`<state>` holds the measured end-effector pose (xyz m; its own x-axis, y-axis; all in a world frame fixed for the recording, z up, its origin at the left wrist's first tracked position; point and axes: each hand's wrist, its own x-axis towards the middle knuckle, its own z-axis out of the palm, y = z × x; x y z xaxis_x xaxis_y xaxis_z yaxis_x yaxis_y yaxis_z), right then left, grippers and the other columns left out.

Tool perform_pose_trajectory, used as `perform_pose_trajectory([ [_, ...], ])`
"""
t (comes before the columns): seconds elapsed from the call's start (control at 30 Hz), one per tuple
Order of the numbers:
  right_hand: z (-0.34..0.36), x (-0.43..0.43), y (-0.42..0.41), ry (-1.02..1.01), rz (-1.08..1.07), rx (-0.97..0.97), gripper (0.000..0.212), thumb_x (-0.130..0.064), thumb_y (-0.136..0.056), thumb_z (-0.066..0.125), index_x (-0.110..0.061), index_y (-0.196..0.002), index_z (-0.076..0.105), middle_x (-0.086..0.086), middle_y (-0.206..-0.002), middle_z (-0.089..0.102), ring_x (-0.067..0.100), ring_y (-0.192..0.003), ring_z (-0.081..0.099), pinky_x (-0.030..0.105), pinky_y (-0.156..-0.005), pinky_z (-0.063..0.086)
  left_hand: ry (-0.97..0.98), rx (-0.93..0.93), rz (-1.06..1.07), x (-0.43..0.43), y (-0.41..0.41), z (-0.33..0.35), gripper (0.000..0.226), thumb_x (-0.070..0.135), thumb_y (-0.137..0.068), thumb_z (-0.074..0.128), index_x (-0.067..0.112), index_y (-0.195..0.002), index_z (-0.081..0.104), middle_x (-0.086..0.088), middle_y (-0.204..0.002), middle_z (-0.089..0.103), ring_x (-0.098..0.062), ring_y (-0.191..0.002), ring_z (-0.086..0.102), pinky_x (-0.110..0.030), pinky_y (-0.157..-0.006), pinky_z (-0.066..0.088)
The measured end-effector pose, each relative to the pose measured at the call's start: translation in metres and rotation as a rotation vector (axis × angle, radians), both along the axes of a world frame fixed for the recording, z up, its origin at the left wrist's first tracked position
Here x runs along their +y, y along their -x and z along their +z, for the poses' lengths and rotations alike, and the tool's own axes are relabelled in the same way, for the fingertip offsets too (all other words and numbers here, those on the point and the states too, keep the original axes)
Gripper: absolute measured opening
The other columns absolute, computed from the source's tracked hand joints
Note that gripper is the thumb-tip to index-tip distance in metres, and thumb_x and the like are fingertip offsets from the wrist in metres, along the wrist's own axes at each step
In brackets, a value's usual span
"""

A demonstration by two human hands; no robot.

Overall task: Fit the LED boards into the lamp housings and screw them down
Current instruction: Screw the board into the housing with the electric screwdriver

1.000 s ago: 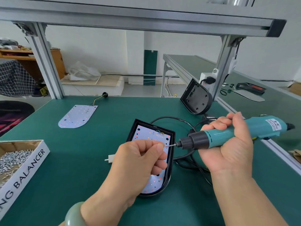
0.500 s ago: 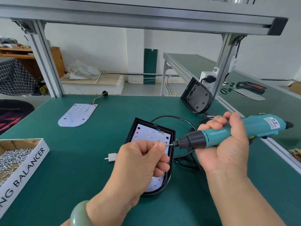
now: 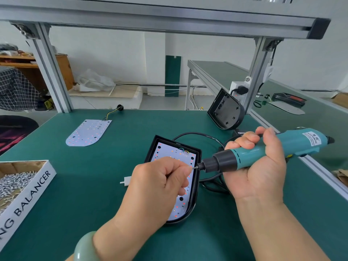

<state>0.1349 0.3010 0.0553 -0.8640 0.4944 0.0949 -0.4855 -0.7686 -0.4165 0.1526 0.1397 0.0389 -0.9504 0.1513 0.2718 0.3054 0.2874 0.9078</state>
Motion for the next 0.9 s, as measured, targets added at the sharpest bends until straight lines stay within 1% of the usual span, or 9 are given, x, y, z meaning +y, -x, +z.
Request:
perform_pose_trajectory([
  [0.13, -0.001, 0.001, 0.0, -0.011, -0.003, -0.002, 0.016, -0.028, -0.094, 0.051, -0.022, -0.079, 0.05, -0.01, -0.063, 0.047, 0.004, -0.049, 0.043, 0.018, -0.055, 0.039, -0.006, 0.027, -0.029, 0.0, -0.001, -0.002, 0.019, 0.022, -0.084, 0.064, 0.041, -0.081, 0.067, 0.011, -0.066, 0.069, -0.003, -0.056, 0.064, -0.016, -0.054, 0.052],
  [0.23, 0.0, 0.004, 0.0, 0.002, -0.015, 0.004, 0.015, -0.03, -0.09, 0.055, -0.022, -0.079, 0.05, -0.011, -0.063, 0.046, 0.003, -0.049, 0.043, 0.019, -0.054, 0.04, -0.056, -0.007, -0.045, 0.001, 0.0, -0.002, 0.022, 0.024, -0.078, 0.069, 0.045, -0.083, 0.069, 0.008, -0.065, 0.07, -0.015, -0.058, 0.063, -0.023, -0.059, 0.055],
  [0.37, 0.0, 0.007, 0.001, 0.018, -0.029, -0.01, 0.015, -0.031, -0.089, 0.056, -0.022, -0.079, 0.05, -0.011, -0.062, 0.047, 0.003, -0.049, 0.043, 0.019, -0.054, 0.04, -0.09, -0.052, -0.038, 0.001, 0.002, -0.006, 0.022, 0.019, -0.077, 0.073, 0.038, -0.087, 0.071, 0.017, -0.076, 0.072, -0.015, -0.065, 0.067, -0.018, -0.064, 0.055],
  [0.5, -0.001, 0.006, 0.001, 0.014, -0.025, -0.018, 0.017, -0.03, -0.092, 0.054, -0.022, -0.077, 0.05, -0.011, -0.062, 0.047, 0.003, -0.048, 0.043, 0.019, -0.055, 0.04, -0.104, -0.037, 0.015, 0.0, 0.004, -0.007, 0.016, 0.019, -0.079, 0.073, 0.034, -0.074, 0.072, 0.01, -0.065, 0.071, -0.012, -0.059, 0.066, -0.021, -0.059, 0.055],
  [0.57, -0.001, 0.005, 0.001, 0.012, -0.016, -0.015, 0.017, -0.029, -0.093, 0.053, -0.022, -0.077, 0.05, -0.011, -0.062, 0.047, 0.003, -0.048, 0.043, 0.019, -0.055, 0.04, -0.09, -0.015, 0.011, 0.0, 0.003, -0.006, 0.018, 0.019, -0.08, 0.072, 0.037, -0.077, 0.072, 0.008, -0.061, 0.07, -0.007, -0.056, 0.065, -0.021, -0.059, 0.055],
  [0.7, 0.0, 0.002, 0.001, 0.006, -0.003, -0.001, 0.018, -0.029, -0.094, 0.052, -0.022, -0.078, 0.051, -0.011, -0.062, 0.047, 0.003, -0.048, 0.043, 0.018, -0.056, 0.039, -0.035, 0.069, -0.002, 0.001, 0.002, -0.005, 0.02, 0.019, -0.081, 0.07, 0.038, -0.077, 0.07, 0.006, -0.061, 0.068, -0.012, -0.053, 0.059, -0.015, -0.052, 0.049],
  [0.77, 0.0, 0.001, 0.001, -0.001, -0.005, -0.003, 0.016, -0.03, -0.093, 0.053, -0.022, -0.079, 0.051, -0.011, -0.062, 0.047, 0.003, -0.048, 0.042, 0.018, -0.053, 0.04, -0.013, 0.07, -0.017, 0.005, 0.0, -0.003, 0.014, 0.022, -0.077, 0.073, 0.036, -0.073, 0.072, 0.008, -0.062, 0.068, -0.006, -0.05, 0.054, -0.011, -0.05, 0.043],
  [0.83, -0.001, 0.002, 0.002, 0.0, -0.011, -0.016, 0.015, -0.031, -0.092, 0.055, -0.021, -0.081, 0.051, -0.01, -0.062, 0.047, 0.004, -0.048, 0.042, 0.018, -0.052, 0.041, -0.049, 0.032, -0.032, 0.007, -0.001, 0.0, 0.016, 0.031, -0.069, 0.08, 0.041, -0.076, 0.07, 0.017, -0.07, 0.07, 0.0, -0.053, 0.058, -0.006, -0.052, 0.043],
  [0.9, -0.002, 0.006, 0.004, 0.007, -0.037, -0.042, 0.016, -0.03, -0.092, 0.056, -0.022, -0.079, 0.051, -0.01, -0.062, 0.048, 0.004, -0.048, 0.043, 0.019, -0.054, 0.04, -0.06, 0.051, 0.077, 0.0, 0.008, 0.004, 0.021, 0.045, -0.066, 0.079, 0.046, -0.084, 0.067, 0.022, -0.08, 0.07, 0.003, -0.062, 0.063, -0.003, -0.057, 0.044],
])
